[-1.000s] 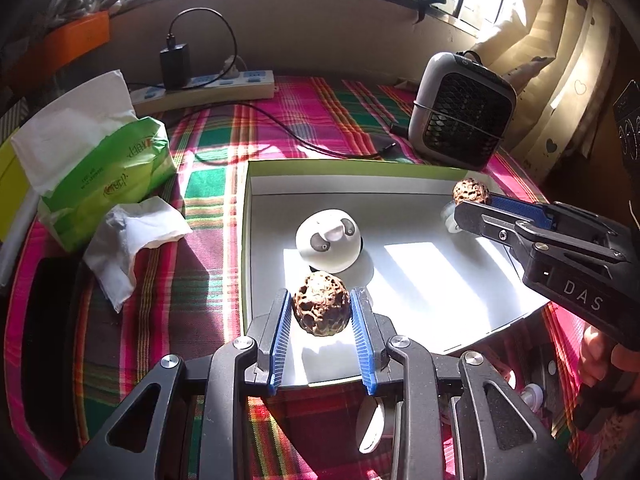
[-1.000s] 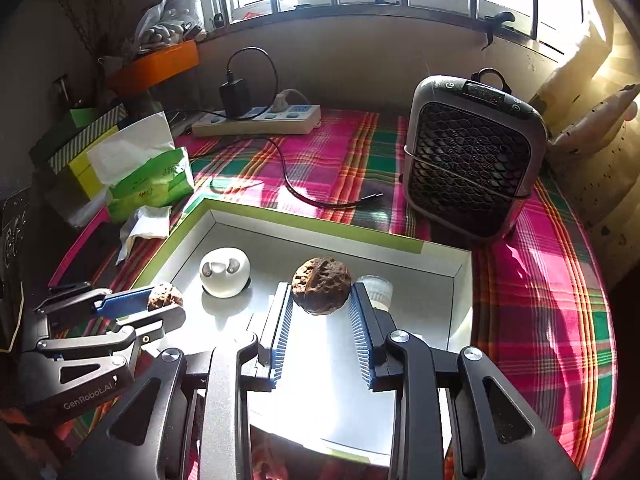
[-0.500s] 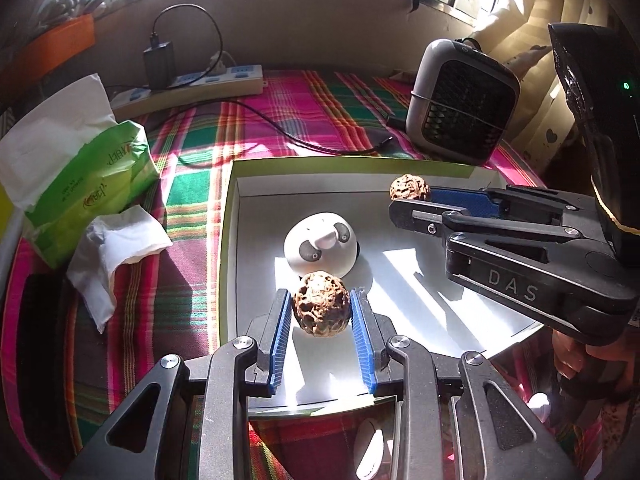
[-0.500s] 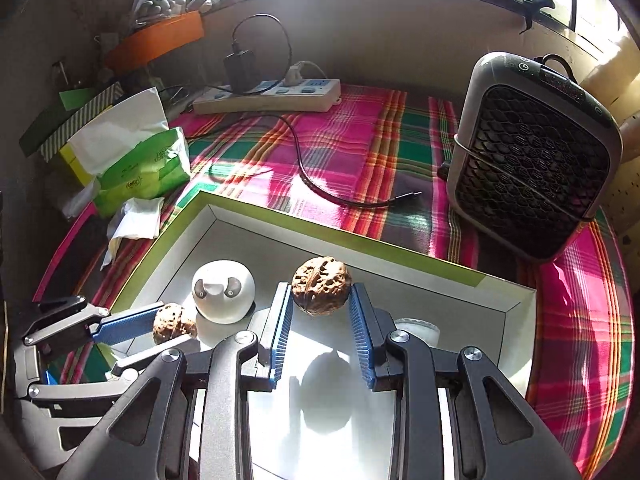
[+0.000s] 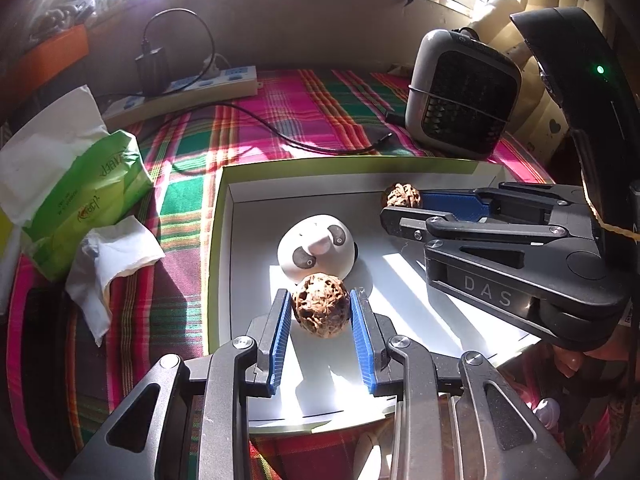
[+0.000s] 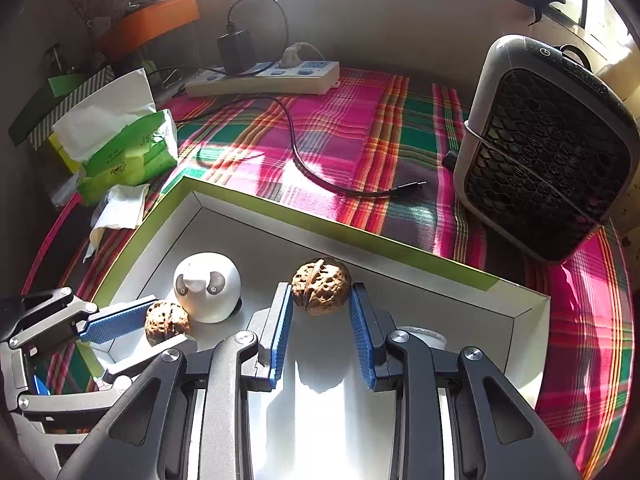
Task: Organize objects
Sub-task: 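Lower both walnuts into the box beside the white objects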
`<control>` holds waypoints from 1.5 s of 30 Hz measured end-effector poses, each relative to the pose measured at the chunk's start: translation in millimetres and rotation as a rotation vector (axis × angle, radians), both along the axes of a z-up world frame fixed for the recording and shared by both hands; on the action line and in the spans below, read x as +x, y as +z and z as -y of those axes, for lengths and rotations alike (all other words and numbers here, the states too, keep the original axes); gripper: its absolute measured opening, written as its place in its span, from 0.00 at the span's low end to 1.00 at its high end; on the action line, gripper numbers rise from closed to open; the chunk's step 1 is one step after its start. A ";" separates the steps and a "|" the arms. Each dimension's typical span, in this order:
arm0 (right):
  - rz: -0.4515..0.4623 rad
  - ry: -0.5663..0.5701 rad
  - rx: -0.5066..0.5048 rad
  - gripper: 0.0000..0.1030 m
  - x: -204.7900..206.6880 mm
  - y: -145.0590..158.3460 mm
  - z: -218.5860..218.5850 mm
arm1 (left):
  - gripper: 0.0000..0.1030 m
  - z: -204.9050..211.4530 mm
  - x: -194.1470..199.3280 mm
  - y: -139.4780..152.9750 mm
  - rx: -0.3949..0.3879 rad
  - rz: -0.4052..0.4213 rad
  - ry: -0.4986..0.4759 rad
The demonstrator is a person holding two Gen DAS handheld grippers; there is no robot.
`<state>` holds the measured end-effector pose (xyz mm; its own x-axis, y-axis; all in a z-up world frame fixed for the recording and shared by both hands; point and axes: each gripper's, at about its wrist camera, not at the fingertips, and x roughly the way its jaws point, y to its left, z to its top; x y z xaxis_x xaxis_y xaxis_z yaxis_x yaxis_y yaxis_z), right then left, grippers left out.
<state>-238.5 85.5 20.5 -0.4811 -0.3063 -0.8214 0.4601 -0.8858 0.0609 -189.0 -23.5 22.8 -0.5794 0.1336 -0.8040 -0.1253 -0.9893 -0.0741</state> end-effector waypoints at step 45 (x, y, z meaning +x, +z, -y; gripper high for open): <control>-0.031 -0.068 -0.023 0.50 13.6 12.0 -9.0 | 0.42 2.2 8.5 8.1 -0.021 -0.009 0.036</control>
